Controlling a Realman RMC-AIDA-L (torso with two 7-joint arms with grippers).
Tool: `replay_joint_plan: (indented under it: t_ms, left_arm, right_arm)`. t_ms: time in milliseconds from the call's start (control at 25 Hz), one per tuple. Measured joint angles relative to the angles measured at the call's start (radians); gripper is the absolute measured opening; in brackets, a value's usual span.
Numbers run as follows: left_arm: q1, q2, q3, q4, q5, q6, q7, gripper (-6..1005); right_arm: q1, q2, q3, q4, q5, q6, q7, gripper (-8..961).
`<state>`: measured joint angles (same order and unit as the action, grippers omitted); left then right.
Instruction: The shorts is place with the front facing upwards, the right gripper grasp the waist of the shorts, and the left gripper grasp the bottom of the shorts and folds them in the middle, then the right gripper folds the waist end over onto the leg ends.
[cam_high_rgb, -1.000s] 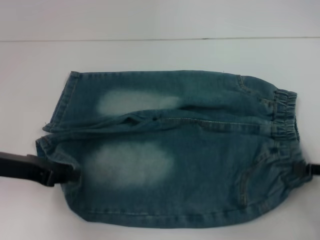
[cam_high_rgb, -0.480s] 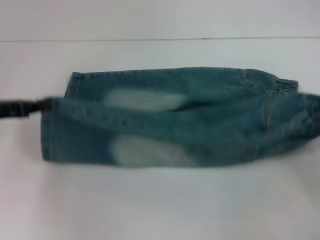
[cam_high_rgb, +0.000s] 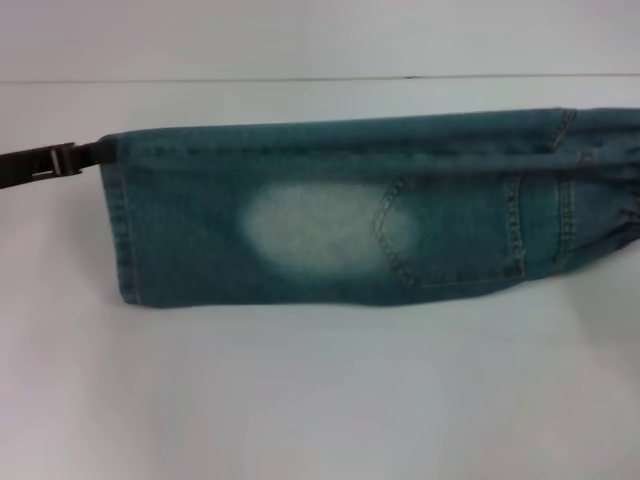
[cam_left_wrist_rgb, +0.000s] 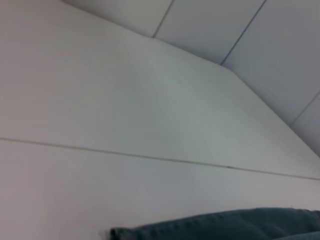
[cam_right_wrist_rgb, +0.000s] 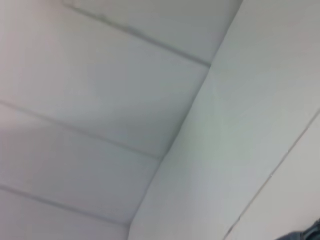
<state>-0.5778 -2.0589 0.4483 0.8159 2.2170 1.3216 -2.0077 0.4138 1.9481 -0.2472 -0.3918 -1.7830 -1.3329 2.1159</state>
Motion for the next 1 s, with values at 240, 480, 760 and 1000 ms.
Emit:
replay_joint_plan:
  t_ms: [240, 480, 760, 1000]
  left_arm:
    - [-0.037, -0.001, 0.006, -0.063, -0.002, -0.095, 0.022, 43]
    - [-0.058, -0.010, 0.044, -0.091, -0.002, -0.210, 0.023, 44]
    - [-0.077, -0.075, 0.136, -0.109, -0.002, -0.440, 0.035, 46]
    - [-0.071, -0.105, 0.182, -0.085, -0.012, -0.475, 0.035, 105]
  right_arm:
    - [0.038, 0.021, -0.001, 0.003, 0.028, 0.098, -0.020, 47]
    - [0.083, 0.040, 0.001, 0.004, 0.040, 0.248, -0.068, 50]
    - [0.152, 0.080, -0.005, 0.005, 0.040, 0.406, -0.264, 53]
    - [0.153, 0.086, -0.026, 0.002, 0.037, 0.419, -0.273, 56]
